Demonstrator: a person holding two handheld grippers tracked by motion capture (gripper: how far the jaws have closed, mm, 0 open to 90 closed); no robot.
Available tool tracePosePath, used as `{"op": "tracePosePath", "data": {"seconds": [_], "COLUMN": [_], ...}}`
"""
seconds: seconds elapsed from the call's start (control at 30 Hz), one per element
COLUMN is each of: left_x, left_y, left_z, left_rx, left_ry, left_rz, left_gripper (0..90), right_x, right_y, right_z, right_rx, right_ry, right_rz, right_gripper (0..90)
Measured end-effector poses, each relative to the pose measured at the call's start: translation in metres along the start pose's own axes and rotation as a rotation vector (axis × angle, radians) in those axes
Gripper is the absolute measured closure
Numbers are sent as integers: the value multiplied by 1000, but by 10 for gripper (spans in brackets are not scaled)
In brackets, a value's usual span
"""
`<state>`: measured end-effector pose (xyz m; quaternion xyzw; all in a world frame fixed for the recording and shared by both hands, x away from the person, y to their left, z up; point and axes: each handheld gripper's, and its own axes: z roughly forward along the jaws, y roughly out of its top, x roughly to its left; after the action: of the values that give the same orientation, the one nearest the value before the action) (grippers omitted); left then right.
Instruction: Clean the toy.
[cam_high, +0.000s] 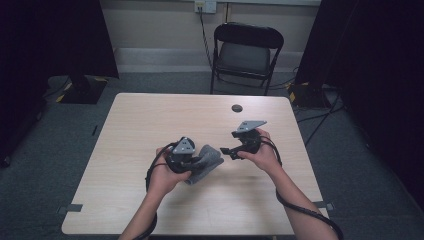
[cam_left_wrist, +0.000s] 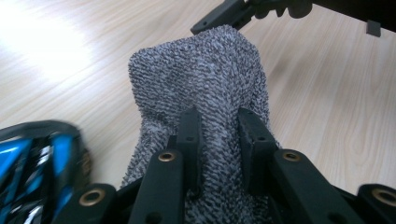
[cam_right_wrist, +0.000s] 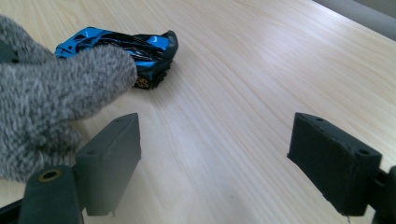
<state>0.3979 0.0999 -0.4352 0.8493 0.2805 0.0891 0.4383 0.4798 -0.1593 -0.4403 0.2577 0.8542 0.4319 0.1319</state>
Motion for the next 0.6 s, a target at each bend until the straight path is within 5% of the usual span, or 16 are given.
{"op": "tracePosePath", "data": {"seconds": [0.2, 0.6], "left_x": [-2, -12], "left_y": [1, 8], "left_z": [18, 76], "left_rx": [1, 90], "left_ry": [30, 69], "left_rz": [7, 4], "left_gripper": [727, 712], "right_x": [-10, -19], "right_y": [-12, -42], "right_z": [-11, -32], "right_rx": [-12, -2], "right_ry": [-6, -35], "right_rz": [31, 52], "right_gripper": [162, 163]}}
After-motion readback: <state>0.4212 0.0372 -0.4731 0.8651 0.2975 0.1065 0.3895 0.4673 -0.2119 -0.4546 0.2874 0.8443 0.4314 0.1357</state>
